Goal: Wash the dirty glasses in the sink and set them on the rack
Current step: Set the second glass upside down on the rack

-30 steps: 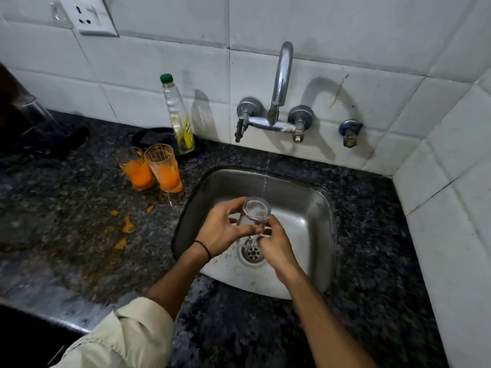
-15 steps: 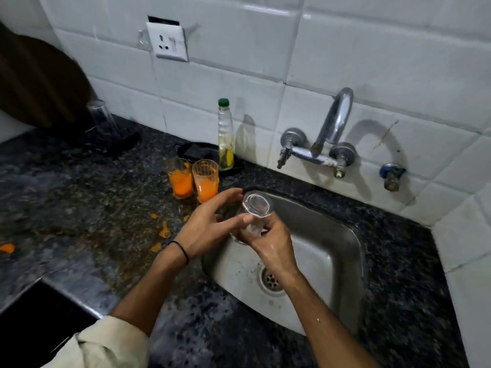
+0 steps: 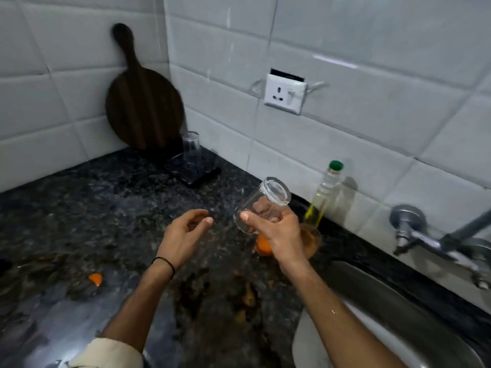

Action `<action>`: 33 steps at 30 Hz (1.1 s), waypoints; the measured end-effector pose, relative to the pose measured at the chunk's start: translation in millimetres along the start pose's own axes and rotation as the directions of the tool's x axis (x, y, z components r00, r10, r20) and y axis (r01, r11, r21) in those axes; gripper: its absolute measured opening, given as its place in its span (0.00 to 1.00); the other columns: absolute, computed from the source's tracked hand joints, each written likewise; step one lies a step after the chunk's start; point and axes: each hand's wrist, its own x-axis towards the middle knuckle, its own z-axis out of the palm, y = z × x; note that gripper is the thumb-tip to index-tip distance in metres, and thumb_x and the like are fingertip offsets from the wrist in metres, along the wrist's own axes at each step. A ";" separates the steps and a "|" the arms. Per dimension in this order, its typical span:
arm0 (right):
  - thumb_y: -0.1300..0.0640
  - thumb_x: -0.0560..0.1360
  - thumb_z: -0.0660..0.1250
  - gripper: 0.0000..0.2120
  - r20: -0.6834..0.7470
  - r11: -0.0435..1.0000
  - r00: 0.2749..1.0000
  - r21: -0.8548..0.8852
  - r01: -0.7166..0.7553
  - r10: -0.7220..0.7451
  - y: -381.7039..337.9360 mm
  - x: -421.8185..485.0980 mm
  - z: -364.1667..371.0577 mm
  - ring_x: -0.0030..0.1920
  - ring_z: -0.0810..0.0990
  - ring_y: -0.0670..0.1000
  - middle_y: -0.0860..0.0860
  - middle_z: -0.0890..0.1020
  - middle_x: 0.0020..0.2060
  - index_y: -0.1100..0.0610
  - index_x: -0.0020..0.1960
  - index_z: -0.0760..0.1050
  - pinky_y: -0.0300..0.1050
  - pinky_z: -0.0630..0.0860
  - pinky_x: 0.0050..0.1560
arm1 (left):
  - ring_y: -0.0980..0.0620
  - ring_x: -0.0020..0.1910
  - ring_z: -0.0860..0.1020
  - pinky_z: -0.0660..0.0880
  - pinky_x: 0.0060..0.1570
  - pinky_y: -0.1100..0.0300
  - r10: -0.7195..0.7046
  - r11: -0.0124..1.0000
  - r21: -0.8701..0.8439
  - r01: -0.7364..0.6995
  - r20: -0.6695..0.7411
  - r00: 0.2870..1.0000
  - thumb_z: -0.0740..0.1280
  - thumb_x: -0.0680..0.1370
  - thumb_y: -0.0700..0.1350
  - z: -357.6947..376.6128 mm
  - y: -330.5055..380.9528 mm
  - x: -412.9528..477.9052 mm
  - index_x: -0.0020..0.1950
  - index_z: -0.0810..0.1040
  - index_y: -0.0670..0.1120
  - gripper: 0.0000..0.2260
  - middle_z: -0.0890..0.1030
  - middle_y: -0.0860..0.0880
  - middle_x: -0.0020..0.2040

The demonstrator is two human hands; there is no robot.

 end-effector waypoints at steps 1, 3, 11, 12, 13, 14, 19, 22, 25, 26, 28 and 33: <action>0.50 0.64 0.83 0.19 -0.014 1.000 1.000 0.004 -0.008 0.008 1.7 16.1 20.5 0.42 0.84 0.51 0.51 0.84 0.40 0.57 0.48 0.80 0.54 0.81 0.49 | 0.58 0.53 0.79 0.74 0.48 0.66 -0.016 1.000 0.013 0.016 -0.002 1.000 0.67 0.79 0.54 -14.9 -9.3 17.5 0.63 0.79 0.50 0.15 0.82 0.54 0.54; 0.52 0.65 0.83 0.17 -0.035 0.999 0.999 0.025 -0.021 0.022 6.0 46.9 56.7 0.43 0.83 0.51 0.53 0.84 0.41 0.57 0.48 0.81 0.53 0.80 0.50 | 0.58 0.53 0.78 0.74 0.49 0.65 -0.037 0.998 0.049 0.036 0.008 0.999 0.67 0.79 0.53 -38.8 -24.8 50.2 0.63 0.78 0.49 0.15 0.81 0.53 0.54; 0.53 0.65 0.82 0.23 -0.098 0.995 0.990 0.027 -0.098 0.101 35.1 172.6 203.0 0.40 0.83 0.54 0.63 0.84 0.44 0.66 0.50 0.79 0.51 0.81 0.45 | 0.49 0.58 0.79 0.74 0.55 0.58 -0.134 0.944 0.308 0.120 0.026 0.991 0.67 0.80 0.51 -128.4 -96.0 178.8 0.67 0.76 0.47 0.17 0.80 0.50 0.58; 0.56 0.65 0.82 0.22 -0.105 0.994 0.988 0.026 -0.109 0.112 38.2 185.9 218.3 0.41 0.84 0.52 0.61 0.84 0.44 0.67 0.52 0.78 0.47 0.81 0.45 | 0.48 0.59 0.78 0.74 0.56 0.58 -0.137 0.926 0.359 0.117 0.031 0.990 0.66 0.80 0.51 -136.5 -104.3 191.9 0.68 0.75 0.46 0.18 0.79 0.49 0.61; 0.57 0.65 0.82 0.22 -0.110 0.994 0.988 0.020 -0.106 0.108 40.5 197.3 230.4 0.41 0.84 0.49 0.59 0.85 0.44 0.66 0.52 0.79 0.43 0.81 0.45 | 0.47 0.61 0.77 0.73 0.58 0.57 -0.131 0.906 0.411 0.107 0.031 0.991 0.65 0.80 0.52 -142.4 -110.7 201.9 0.69 0.74 0.46 0.19 0.77 0.48 0.65; 0.57 0.65 0.82 0.21 -0.113 0.995 0.988 0.001 -0.101 0.100 44.5 210.7 244.1 0.41 0.84 0.47 0.58 0.85 0.43 0.65 0.51 0.79 0.41 0.80 0.45 | 0.47 0.63 0.76 0.72 0.61 0.55 -0.114 0.882 0.462 0.089 0.027 0.993 0.65 0.81 0.52 -148.8 -118.6 213.9 0.70 0.73 0.46 0.20 0.76 0.47 0.67; 0.51 0.62 0.84 0.23 -0.160 0.981 0.984 -0.164 -0.105 0.079 61.0 259.0 297.6 0.38 0.79 0.37 0.45 0.82 0.42 0.55 0.52 0.78 0.32 0.76 0.41 | 0.48 0.79 0.56 0.56 0.75 0.45 -0.122 0.723 0.690 0.036 0.076 0.990 0.59 0.82 0.57 -165.6 -151.6 257.5 0.77 0.62 0.50 0.25 0.58 0.50 0.80; 0.46 0.61 0.83 0.23 -0.232 0.957 0.971 -0.267 -0.115 0.052 79.8 279.1 320.6 0.44 0.82 0.45 0.44 0.83 0.42 0.49 0.49 0.76 0.47 0.80 0.51 | 0.48 0.80 0.47 0.48 0.76 0.42 -0.231 0.689 0.719 0.091 0.098 0.968 0.55 0.83 0.59 -165.7 -166.3 269.6 0.80 0.54 0.54 0.27 0.49 0.52 0.81; 0.41 0.61 0.81 0.22 -0.297 0.920 0.954 -0.361 -0.154 0.043 93.4 289.4 333.7 0.44 0.80 0.47 0.40 0.79 0.37 0.48 0.48 0.76 0.52 0.74 0.61 | 0.48 0.80 0.45 0.45 0.76 0.42 -0.233 0.664 0.740 0.109 0.067 0.970 0.54 0.83 0.57 -159.5 -171.9 270.1 0.81 0.51 0.55 0.27 0.47 0.53 0.81; 0.41 0.62 0.81 0.22 -0.312 0.904 0.949 -0.391 -0.173 0.046 95.9 291.0 336.5 0.45 0.78 0.47 0.40 0.78 0.37 0.49 0.49 0.77 0.50 0.68 0.61 | 0.48 0.80 0.45 0.45 0.76 0.42 -0.226 0.667 0.737 0.111 0.058 0.972 0.54 0.83 0.57 -158.7 -173.3 270.0 0.81 0.51 0.55 0.27 0.47 0.53 0.81; 0.40 0.62 0.80 0.25 -0.336 0.874 0.940 -0.439 -0.208 0.055 100.4 291.8 341.0 0.48 0.77 0.49 0.44 0.80 0.40 0.52 0.51 0.77 0.46 0.59 0.57 | 0.48 0.80 0.44 0.45 0.76 0.42 -0.222 0.678 0.726 0.116 0.051 0.974 0.55 0.83 0.57 -158.6 -175.8 269.8 0.81 0.51 0.55 0.27 0.46 0.54 0.81; 0.35 0.63 0.78 0.31 -0.333 0.813 0.943 -0.553 -0.182 -0.016 117.9 296.1 350.2 0.54 0.78 0.53 0.48 0.82 0.49 0.55 0.56 0.77 0.53 0.64 0.60 | 0.49 0.80 0.44 0.44 0.76 0.43 -0.202 0.662 0.743 0.097 0.052 0.978 0.54 0.83 0.58 -158.2 -181.0 268.3 0.81 0.49 0.56 0.28 0.45 0.54 0.81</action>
